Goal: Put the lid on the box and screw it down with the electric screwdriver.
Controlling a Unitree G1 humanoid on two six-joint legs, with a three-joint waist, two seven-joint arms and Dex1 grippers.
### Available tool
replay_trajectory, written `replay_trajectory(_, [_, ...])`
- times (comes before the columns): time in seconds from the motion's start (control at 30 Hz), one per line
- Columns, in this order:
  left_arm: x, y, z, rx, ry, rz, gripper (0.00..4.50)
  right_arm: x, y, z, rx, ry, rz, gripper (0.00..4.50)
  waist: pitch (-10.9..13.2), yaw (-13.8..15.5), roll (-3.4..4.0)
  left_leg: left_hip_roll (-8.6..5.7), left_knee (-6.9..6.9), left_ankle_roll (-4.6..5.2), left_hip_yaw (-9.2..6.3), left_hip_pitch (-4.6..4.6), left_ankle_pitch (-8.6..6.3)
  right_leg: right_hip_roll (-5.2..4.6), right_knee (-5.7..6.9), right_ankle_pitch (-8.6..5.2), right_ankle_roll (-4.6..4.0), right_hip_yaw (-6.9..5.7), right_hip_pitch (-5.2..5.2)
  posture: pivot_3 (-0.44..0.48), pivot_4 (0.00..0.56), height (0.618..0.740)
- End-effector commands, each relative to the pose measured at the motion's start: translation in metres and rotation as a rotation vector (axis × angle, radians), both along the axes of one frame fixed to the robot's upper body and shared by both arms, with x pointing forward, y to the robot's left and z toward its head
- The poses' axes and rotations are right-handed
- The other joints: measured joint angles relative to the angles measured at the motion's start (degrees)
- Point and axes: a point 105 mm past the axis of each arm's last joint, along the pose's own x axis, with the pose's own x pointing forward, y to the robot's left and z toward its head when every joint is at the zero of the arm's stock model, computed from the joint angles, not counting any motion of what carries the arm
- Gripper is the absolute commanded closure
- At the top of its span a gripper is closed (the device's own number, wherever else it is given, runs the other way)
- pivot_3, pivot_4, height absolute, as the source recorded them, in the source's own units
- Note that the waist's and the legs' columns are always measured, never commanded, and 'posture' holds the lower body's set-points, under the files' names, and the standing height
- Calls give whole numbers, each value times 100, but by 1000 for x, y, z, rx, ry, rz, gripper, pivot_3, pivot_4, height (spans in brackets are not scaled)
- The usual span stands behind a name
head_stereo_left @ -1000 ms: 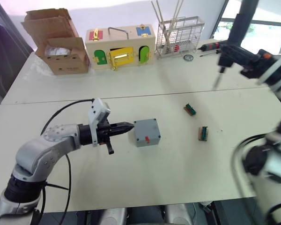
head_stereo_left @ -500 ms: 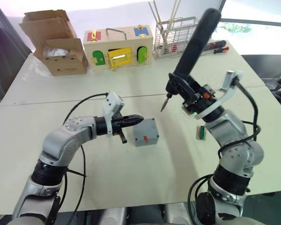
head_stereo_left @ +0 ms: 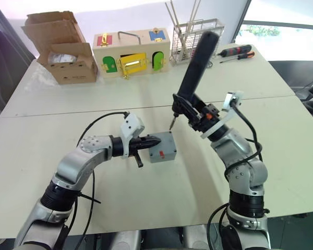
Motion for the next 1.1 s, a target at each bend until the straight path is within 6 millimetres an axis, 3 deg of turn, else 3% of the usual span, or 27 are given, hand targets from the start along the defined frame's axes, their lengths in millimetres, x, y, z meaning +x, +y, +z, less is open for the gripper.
replay_trajectory(0.03, [-1,5,-7,24,11,17,4500,-6,1,14,6,-89,3,2659,0,-1,0,0,0,0,0,0,0,0,0,0,0,0,0,0,150,739])
replay_trajectory(0.5, [0,4,-4,27,8,17,4500,-1,4,-5,-68,-67,-17,2659,-1,-6,-1,0,0,0,0,1,0,0,1,0,0,0,0,0,150,739])
replay_trajectory(0.93, [-5,2,-17,39,16,11,4500,-14,32,-45,-226,-63,68,2659,-87,-9,-19,2,-4,5,-1,23,-4,2,-3,-1,0,-1,22,0,150,739])
replay_trajectory(1.1, [-4,3,-19,45,19,14,4500,-20,39,-57,-282,-73,83,2659,-104,-11,-33,4,-26,52,1,98,-33,4,-14,-5,1,-1,86,0,150,739])
